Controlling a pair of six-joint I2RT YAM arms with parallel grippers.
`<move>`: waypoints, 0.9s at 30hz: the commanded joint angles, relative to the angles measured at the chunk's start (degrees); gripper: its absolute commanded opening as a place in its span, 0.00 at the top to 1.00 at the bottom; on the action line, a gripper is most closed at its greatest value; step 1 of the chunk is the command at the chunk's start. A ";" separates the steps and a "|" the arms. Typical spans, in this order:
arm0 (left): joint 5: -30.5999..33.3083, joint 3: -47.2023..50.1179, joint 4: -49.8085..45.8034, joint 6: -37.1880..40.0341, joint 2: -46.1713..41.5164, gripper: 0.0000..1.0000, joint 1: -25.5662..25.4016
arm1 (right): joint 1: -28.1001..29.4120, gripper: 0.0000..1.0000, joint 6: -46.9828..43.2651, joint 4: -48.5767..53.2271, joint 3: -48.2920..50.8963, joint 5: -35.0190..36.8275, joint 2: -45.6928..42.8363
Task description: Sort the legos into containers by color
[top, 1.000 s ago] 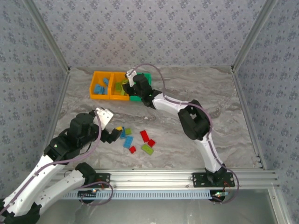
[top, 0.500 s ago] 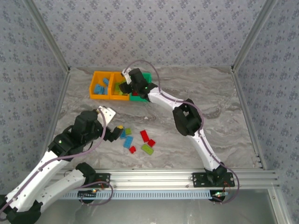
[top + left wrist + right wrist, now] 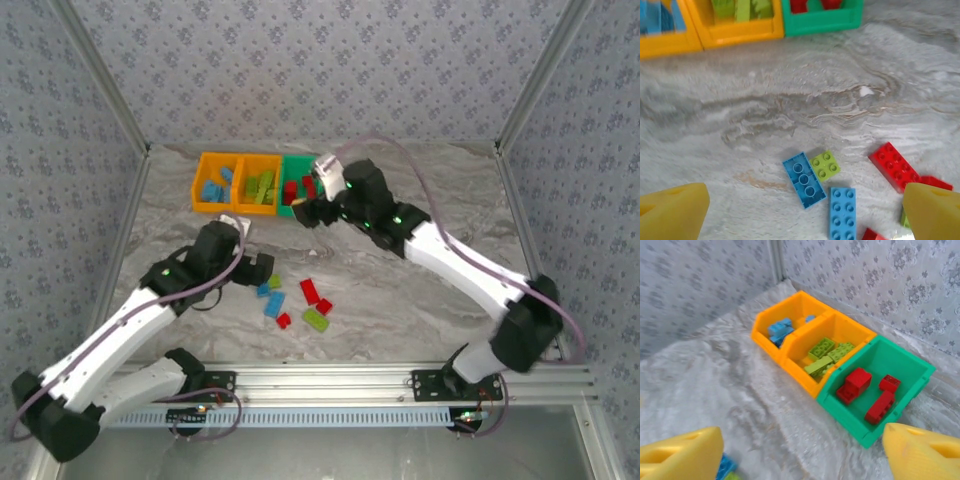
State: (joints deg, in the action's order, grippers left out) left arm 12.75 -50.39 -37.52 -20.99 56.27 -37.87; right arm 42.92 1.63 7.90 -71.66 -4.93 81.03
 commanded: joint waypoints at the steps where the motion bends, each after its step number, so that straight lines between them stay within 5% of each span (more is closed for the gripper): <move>1: 5.75 2.10 3.70 -15.90 5.45 0.01 0.36 | 2.08 0.08 2.89 7.15 9.47 -2.11 -6.47; 8: 2.30 3.59 10.03 -22.64 16.79 0.01 2.67 | 3.61 0.00 10.84 8.08 24.31 -1.02 -22.41; 12: 0.14 3.40 13.06 -23.63 22.69 0.11 4.23 | 3.18 0.00 13.40 9.20 27.79 0.83 -27.63; 17: -4.07 3.60 16.46 -24.56 27.84 0.29 6.89 | 3.04 0.00 15.18 10.51 28.90 1.24 -28.71; 27: -8.96 5.21 19.06 -23.26 33.75 0.42 6.96 | 2.87 0.00 18.14 9.19 29.82 0.71 -27.28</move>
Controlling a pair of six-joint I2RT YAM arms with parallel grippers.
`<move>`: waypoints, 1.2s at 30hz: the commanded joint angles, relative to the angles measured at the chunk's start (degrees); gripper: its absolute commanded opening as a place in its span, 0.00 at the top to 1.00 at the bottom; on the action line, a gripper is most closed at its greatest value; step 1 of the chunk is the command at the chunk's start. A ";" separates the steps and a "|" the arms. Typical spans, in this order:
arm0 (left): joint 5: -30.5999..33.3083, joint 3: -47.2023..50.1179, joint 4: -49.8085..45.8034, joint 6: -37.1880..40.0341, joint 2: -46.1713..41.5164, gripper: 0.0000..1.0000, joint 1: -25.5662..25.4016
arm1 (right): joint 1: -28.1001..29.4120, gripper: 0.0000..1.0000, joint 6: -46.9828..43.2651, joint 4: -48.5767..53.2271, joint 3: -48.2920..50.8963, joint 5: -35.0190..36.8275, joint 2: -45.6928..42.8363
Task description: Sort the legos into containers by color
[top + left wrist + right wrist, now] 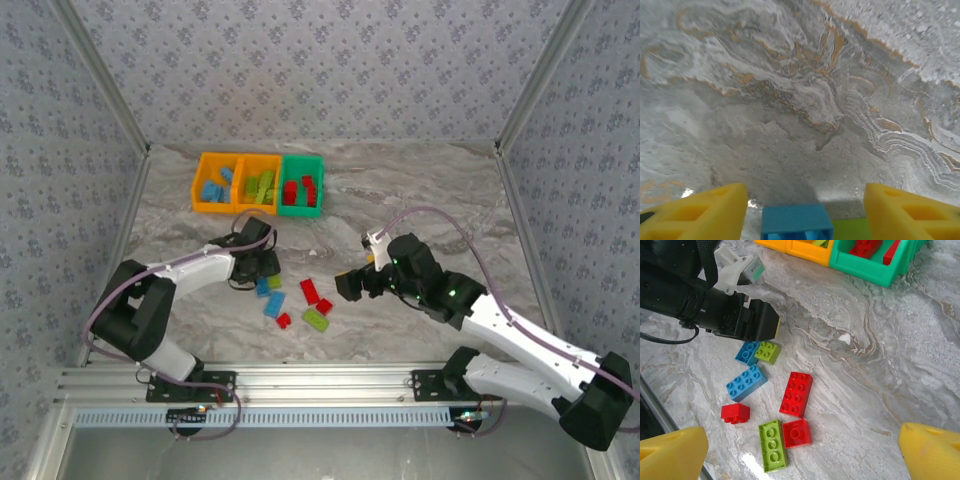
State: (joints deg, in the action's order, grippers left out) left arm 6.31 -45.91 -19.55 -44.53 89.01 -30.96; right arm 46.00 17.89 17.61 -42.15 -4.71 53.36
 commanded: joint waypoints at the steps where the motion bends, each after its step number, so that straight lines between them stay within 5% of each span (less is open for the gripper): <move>1: -2.67 0.87 1.18 0.32 1.16 0.45 0.03 | -0.24 0.00 1.86 -0.54 0.04 0.49 0.60; 11: -1.12 0.23 -1.45 2.00 -5.06 0.70 0.53 | -0.05 0.00 4.08 -0.58 -2.39 -1.30 2.42; 20: 10.32 -13.03 -3.63 13.01 -10.89 0.71 10.28 | 0.14 0.00 4.59 -1.90 -2.34 -1.04 3.25; 24: 19.64 -20.19 4.53 19.64 -4.12 0.74 16.80 | 0.05 0.00 4.35 -1.23 -3.47 -1.65 4.21; 30: 12.45 -42.67 2.29 20.89 17.60 0.77 24.12 | -0.20 0.00 3.75 -0.09 -5.45 -2.37 4.40; 36: 10.48 -57.83 -1.79 21.85 30.40 0.65 25.91 | -0.37 0.00 4.55 1.58 -6.11 -1.82 3.96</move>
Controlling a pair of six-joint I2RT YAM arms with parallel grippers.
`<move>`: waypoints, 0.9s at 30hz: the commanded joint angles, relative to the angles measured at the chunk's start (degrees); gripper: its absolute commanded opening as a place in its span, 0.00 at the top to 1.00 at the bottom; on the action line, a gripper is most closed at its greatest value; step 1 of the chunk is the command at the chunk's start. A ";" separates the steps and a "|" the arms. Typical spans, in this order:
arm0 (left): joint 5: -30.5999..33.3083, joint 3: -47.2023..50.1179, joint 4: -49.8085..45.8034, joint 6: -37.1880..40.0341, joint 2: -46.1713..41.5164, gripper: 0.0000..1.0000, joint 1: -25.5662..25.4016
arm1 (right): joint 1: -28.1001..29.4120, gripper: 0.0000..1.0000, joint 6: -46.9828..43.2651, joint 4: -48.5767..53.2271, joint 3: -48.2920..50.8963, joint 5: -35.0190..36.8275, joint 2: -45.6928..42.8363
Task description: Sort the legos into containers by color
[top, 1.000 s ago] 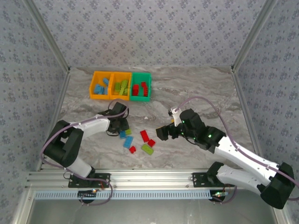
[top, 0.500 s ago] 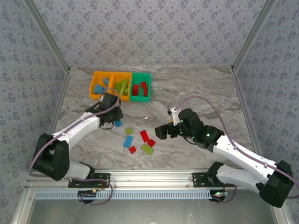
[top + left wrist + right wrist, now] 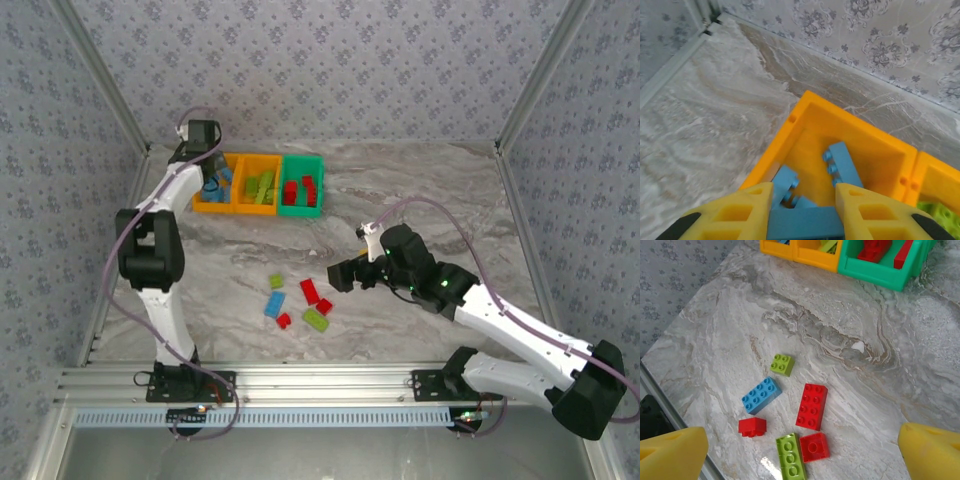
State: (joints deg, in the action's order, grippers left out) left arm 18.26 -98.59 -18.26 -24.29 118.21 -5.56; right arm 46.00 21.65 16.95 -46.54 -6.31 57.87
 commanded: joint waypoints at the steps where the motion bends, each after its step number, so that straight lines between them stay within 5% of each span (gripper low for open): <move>1: -2.52 -6.04 -3.02 1.91 1.93 0.60 0.98 | -0.37 0.00 0.95 2.30 -1.54 -0.20 -0.60; 5: -5.20 -7.07 -3.03 3.95 1.97 0.39 1.44 | -0.39 0.00 1.58 1.86 -0.93 -0.04 -0.39; 9: -7.86 -2.32 -3.36 2.10 -3.47 0.40 1.47 | -0.38 0.00 2.31 0.65 -0.91 0.69 1.70; 14: -18.90 14.98 2.40 -3.26 -20.50 0.46 -0.26 | -0.10 0.00 3.20 1.25 -2.95 5.00 6.98; 19: -18.58 29.46 -0.44 2.88 -41.38 0.46 -11.67 | 0.96 0.02 3.39 5.07 -6.38 7.61 16.40; 23: -14.31 34.17 -9.22 9.00 -54.55 0.46 -22.90 | 2.15 0.07 3.67 4.38 -8.26 5.25 23.41; 27: -17.02 36.46 -18.48 13.19 -65.07 0.44 -29.87 | 3.50 0.13 4.32 4.78 -11.34 5.36 30.32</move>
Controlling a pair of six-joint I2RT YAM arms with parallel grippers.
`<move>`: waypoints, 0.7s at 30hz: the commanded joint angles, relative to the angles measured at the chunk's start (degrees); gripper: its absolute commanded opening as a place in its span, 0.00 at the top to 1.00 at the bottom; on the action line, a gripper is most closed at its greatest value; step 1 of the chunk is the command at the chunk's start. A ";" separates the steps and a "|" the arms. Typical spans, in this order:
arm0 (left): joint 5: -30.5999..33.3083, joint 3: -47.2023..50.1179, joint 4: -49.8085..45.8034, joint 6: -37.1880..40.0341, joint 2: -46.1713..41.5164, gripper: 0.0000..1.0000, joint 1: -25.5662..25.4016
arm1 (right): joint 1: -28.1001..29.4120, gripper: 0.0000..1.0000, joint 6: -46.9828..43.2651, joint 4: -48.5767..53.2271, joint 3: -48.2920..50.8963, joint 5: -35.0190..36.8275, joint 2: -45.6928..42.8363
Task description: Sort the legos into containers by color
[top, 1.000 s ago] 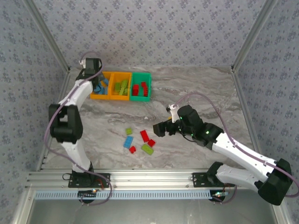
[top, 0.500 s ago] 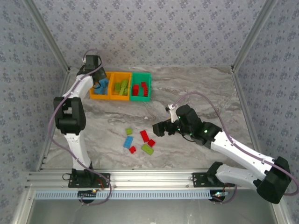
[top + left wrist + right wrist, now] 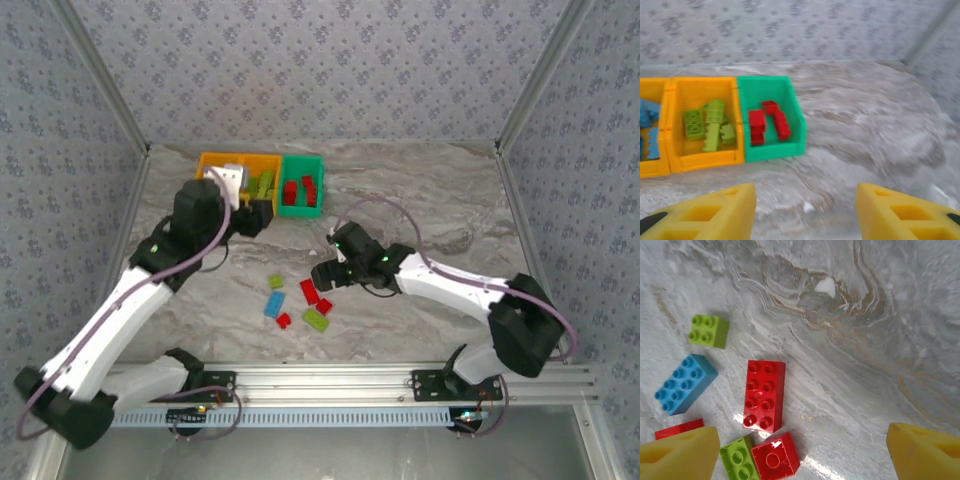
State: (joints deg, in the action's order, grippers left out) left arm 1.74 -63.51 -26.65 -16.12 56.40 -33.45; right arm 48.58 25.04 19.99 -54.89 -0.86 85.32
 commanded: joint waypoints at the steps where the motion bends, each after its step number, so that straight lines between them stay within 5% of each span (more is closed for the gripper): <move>1: -1.98 1.07 -13.76 6.69 -5.19 0.43 -3.04 | 1.36 0.14 1.05 1.78 -3.93 -0.19 4.85; 5: -8.67 2.53 -22.41 15.36 -10.20 0.37 -3.99 | 3.13 0.14 1.27 0.65 -7.22 -0.84 12.29; 8: -6.58 6.53 -23.62 18.59 -12.80 0.33 -3.96 | 4.23 0.17 1.45 -0.64 -9.28 -0.12 16.98; 15: -5.27 11.67 -20.72 17.86 -15.01 0.23 -3.33 | 5.49 0.42 1.56 4.31 -12.88 7.77 24.06; 21: -2.35 13.40 -19.13 16.48 -14.75 0.06 -2.50 | 5.77 0.71 0.93 2.48 -12.62 8.68 18.85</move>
State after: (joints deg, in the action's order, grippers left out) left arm -2.11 -50.39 -47.31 0.56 42.04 -36.32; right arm 54.15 26.13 21.56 -66.96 5.04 107.07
